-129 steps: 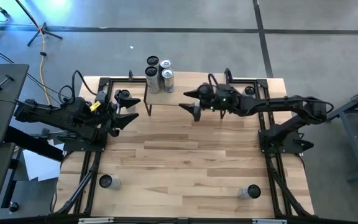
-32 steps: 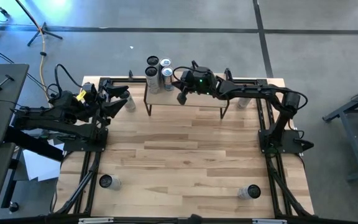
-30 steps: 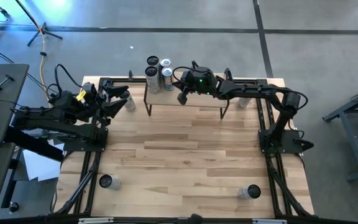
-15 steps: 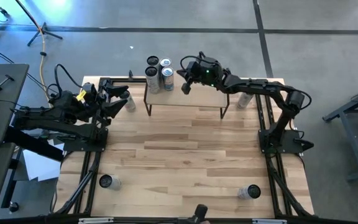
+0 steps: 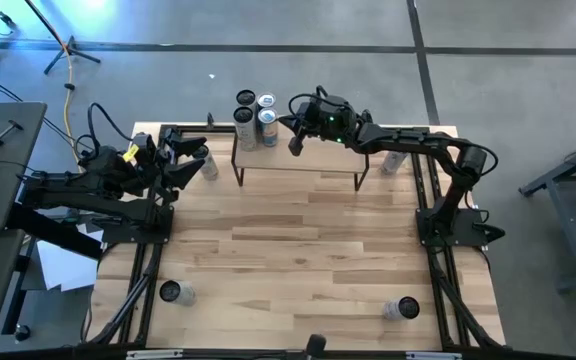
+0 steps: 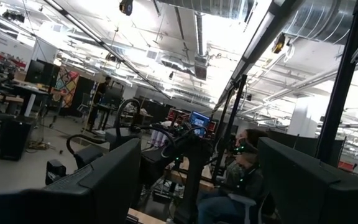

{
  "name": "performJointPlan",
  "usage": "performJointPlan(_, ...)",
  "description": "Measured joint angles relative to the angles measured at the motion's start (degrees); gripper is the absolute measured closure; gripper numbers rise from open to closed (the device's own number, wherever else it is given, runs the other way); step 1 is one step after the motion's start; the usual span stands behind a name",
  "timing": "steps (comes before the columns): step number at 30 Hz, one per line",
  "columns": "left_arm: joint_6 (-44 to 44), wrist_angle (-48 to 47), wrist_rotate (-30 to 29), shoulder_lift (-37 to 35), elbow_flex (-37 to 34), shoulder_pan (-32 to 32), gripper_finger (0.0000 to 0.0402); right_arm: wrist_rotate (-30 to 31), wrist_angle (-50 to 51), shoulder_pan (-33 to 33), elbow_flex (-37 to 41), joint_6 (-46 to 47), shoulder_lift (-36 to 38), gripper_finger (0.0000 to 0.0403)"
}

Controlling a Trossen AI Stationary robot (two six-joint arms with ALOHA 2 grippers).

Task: Place canned beverage on shelf
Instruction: Put the blue soda can on the shelf

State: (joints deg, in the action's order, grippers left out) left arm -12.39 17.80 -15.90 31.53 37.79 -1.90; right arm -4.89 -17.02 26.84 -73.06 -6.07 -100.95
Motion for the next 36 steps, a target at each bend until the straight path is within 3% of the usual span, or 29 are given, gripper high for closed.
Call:
performJointPlan(19,-1.0,0.0,0.0,0.0,0.0,0.0,0.0106,1.0,1.2,-1.1,0.0,0.3,0.1,0.0403)
performJointPlan(26,-1.0,0.0,0.1,0.0,0.0,0.0,0.0106,0.9,5.0,-0.9,-0.8,-2.2,3.4,0.0403)
performJointPlan(31,-1.0,0.0,0.1,0.0,0.0,0.0,0.0106,1.6,17.8,0.5,-9.5,-6.2,4.0,0.0403)
performJointPlan(36,-1.0,0.0,0.1,0.0,0.0,0.0,0.0106,-0.2,28.3,5.6,-26.0,-5.7,-2.2,0.0403)
